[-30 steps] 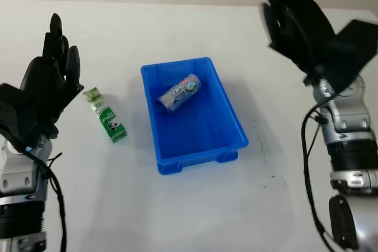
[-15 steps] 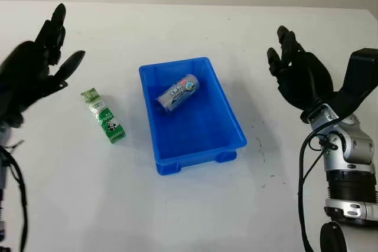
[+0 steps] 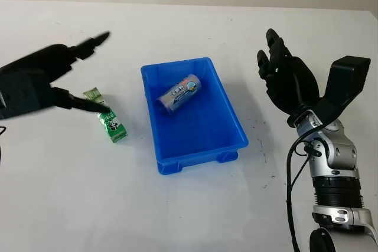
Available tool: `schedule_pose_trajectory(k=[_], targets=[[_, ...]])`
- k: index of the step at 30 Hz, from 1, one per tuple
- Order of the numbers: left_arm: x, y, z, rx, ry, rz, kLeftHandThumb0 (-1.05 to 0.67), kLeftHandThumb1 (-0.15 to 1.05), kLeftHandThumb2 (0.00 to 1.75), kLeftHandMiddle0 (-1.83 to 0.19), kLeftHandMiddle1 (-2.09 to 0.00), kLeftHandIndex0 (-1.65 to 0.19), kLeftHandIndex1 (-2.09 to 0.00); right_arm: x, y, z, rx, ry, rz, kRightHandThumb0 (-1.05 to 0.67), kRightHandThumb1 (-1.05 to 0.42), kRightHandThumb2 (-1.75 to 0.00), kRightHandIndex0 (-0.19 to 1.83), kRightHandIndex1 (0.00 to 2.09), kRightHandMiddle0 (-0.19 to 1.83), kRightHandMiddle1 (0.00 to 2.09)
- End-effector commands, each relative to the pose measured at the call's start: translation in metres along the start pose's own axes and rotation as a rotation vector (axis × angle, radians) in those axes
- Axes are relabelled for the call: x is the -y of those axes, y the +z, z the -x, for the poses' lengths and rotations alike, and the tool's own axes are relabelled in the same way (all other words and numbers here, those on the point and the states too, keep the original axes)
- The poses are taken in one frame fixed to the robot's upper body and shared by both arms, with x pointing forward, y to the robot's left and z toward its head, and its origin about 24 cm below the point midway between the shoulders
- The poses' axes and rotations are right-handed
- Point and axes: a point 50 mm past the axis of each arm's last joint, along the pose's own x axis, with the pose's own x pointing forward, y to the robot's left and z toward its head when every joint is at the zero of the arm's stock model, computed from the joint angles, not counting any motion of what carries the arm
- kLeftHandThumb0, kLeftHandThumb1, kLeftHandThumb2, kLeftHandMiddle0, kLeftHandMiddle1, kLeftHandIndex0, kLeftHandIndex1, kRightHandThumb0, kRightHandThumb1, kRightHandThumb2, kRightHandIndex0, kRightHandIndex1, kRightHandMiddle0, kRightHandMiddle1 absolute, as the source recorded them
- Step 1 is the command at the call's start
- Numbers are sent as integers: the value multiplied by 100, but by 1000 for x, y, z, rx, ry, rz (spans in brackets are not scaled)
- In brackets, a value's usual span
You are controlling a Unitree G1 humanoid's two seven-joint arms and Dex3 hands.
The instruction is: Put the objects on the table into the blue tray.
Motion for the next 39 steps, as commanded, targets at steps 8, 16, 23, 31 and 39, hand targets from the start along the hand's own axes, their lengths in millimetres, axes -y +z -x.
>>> schedule_pose_trajectory(k=[8,16,23,31,39], targets=[[13,11,-11,78,-84,-406,-57,80,5,-8,-8,-10,-10,-8,10,-3,79,11,64,-78,-105,-82,-19,0,-19,0],[26,12,-18,190,-57,-593,-44,76,5,-33,-11,-30,-17,-5,11,-2,77,22,66,-77,-105,-83,-19,0,-19,0],[33,-2,-22,199,1,-649,-39,78,6,-53,-16,-46,-25,-2,13,-1,78,32,76,-75,-105,-83,-19,0,-19,0],[44,-10,-25,225,1,-684,-43,81,5,-20,-169,-20,-143,-1,17,-2,81,31,78,-74,-105,-84,-19,0,-19,0],[52,-11,-25,240,-51,-770,-44,96,7,-27,-209,-16,-175,-1,19,-3,82,33,72,-74,-105,-82,-19,0,-19,0]])
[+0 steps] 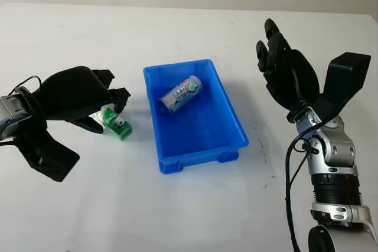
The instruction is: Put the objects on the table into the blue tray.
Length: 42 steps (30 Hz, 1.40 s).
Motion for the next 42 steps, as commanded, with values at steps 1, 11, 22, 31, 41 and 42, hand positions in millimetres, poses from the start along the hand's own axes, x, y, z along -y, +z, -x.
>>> schedule_pose_trajectory(k=[1,11,22,31,41,42], targets=[[10,7,-1,33,-38,-27,-46,100,7,-37,-209,-22,-183,3,9,0,27,-1,5,-74,-105,-82,-19,0,-19,0],[23,19,-1,29,-74,-45,-50,105,28,-78,-209,-43,-209,4,11,-2,28,-4,6,-73,-105,-83,-19,0,-19,0],[-2,-16,12,-212,107,89,-43,105,30,-69,-209,-30,-209,2,12,-1,30,0,-3,-72,-105,-83,-19,0,-19,0],[-66,-31,29,-324,409,147,-43,105,35,-51,-209,-24,-209,-1,9,-1,18,10,-5,-73,-105,-82,-19,0,-19,0],[-118,-10,27,-225,715,329,-40,105,32,-57,-209,-18,-209,-3,5,-1,9,9,-6,-72,-105,-83,-19,0,-19,0],[-122,-7,24,-208,721,327,-41,105,33,-60,-209,-14,-208,-3,4,-1,12,12,-18,-72,-105,-83,-19,0,-19,0]])
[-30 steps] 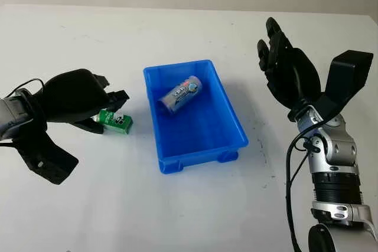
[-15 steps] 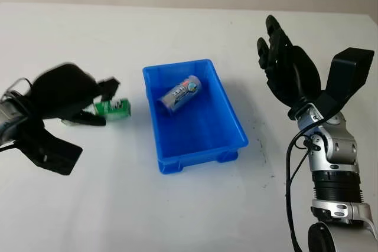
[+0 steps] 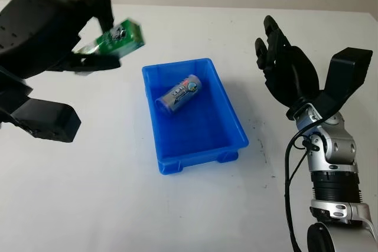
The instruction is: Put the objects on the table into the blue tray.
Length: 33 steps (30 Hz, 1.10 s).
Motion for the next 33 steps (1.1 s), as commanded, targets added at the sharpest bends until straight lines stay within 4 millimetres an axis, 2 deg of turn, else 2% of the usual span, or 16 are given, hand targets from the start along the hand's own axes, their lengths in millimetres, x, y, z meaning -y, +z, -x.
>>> schedule_pose_trajectory(k=[1,4,6,11,13,16,19,20,25,33], targets=[[-10,13,-11,57,46,6,-41,105,33,-61,-209,-14,-208,1,1,2,15,5,-1,-71,-105,-83,-19,0,-19,0],[-6,35,-27,140,45,72,-42,105,31,-61,-209,-26,-208,0,1,2,15,-3,6,-71,-105,-83,-19,0,-19,0],[0,49,-38,201,35,90,-43,105,32,-72,-209,-39,-209,-1,1,2,16,-4,4,-71,-105,-82,-19,0,-19,0],[18,73,-56,315,-21,132,-47,105,33,-88,-209,-55,-209,-3,1,3,14,1,4,-72,-105,-82,-19,0,-19,0],[27,81,-58,348,-44,153,-47,105,33,-93,-209,-58,-209,-3,0,4,16,2,-4,-72,-105,-82,-19,0,-19,0],[46,92,-61,394,-88,187,-47,105,31,-92,-209,-41,-209,-4,0,5,14,-5,-4,-72,-105,-82,-19,0,-19,0],[66,104,-60,435,-173,202,-48,105,33,-86,-209,-48,-209,-3,-1,7,15,3,-2,-71,-105,-83,-19,0,-19,0],[72,107,-59,442,-216,209,-48,105,31,-93,-209,-48,-209,-3,-1,7,15,0,-7,-72,-105,-82,-19,0,-19,0],[91,114,-52,442,-340,206,-47,105,20,-112,-209,-74,-209,-2,-3,10,13,-3,-19,-71,-105,-82,-19,0,-19,0],[97,104,-47,385,-445,131,-46,105,26,-102,-209,-66,-209,1,-4,11,2,-8,-9,-71,-105,-82,-19,0,-19,0]])
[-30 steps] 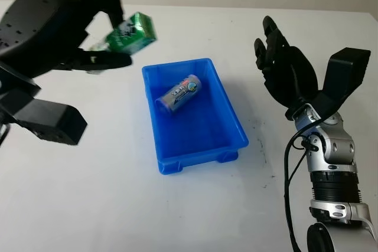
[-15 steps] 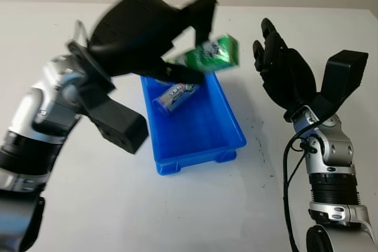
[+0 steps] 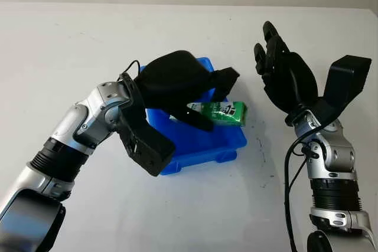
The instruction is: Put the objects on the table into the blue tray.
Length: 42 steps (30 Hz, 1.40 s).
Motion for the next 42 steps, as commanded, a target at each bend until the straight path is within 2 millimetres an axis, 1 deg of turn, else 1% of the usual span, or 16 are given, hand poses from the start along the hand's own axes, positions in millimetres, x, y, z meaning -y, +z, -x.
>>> schedule_pose_trajectory(k=[1,5,6,7,8,9,10,11,12,14,17,22,26,30,35,42], targets=[[1,-1,2,-16,-18,-15,-45,105,25,-104,-209,-69,-209,3,2,2,4,-4,11,-71,-105,-82,-19,0,-19,0],[1,-6,3,-68,-52,-29,-45,105,25,-101,-209,-66,-209,2,3,0,4,2,17,-72,-105,-82,-19,0,-19,0],[1,-7,4,-82,-55,-30,-48,105,27,-98,-209,-55,-209,2,3,0,3,8,19,-72,-105,-82,-19,0,-19,0],[0,-8,5,-93,-58,-26,-53,105,30,-71,-209,-29,-204,3,3,0,4,10,20,-72,-105,-82,-19,0,-19,0],[-1,-9,6,-103,-60,-25,-62,105,37,-31,-190,-2,-184,3,3,0,3,4,18,-71,-105,-82,-19,0,-19,0],[-3,-9,7,-113,-61,-27,-68,105,42,-17,-161,8,-162,3,3,0,4,5,19,-71,-105,-82,-19,0,-19,0],[-4,-10,7,-122,-61,-34,-73,105,46,-11,-117,11,-127,3,3,0,4,5,19,-70,-105,-83,-19,0,-19,0],[-6,-10,8,-130,-57,-47,-79,105,51,-10,-59,9,-81,3,3,0,3,6,20,-70,-105,-83,-19,0,-19,0],[-8,-10,9,-137,-50,-52,-81,105,54,-9,-33,7,-55,3,4,0,3,5,18,-70,-105,-83,-19,0,-19,0],[-13,-12,10,-151,-43,-21,-87,105,58,7,-8,16,-21,3,4,0,2,-1,24,-70,-105,-83,-19,0,-19,0],[-21,-16,11,-148,9,96,-91,105,59,18,-1,19,-3,3,4,0,4,2,34,-70,-105,-82,-19,0,-19,0],[-38,-28,20,-129,75,376,-93,105,56,19,0,19,0,1,4,0,5,4,36,-71,-105,-82,-19,0,-19,0],[-48,-39,40,-131,216,611,-93,105,58,19,0,19,0,0,4,1,14,13,80,-74,-105,-80,-19,0,-19,0],[-51,-48,65,-153,441,787,-93,105,64,19,0,19,0,-4,5,2,35,19,95,-74,-105,-80,-19,0,-19,0],[-39,-54,96,-199,762,984,-86,105,66,19,0,19,0,-7,5,0,56,18,87,-74,-105,-82,-19,0,-19,0],[-5,-56,143,-452,923,982,-82,105,77,19,0,19,0,-8,6,3,82,14,121,-75,-105,-86,-19,0,-19,0]])
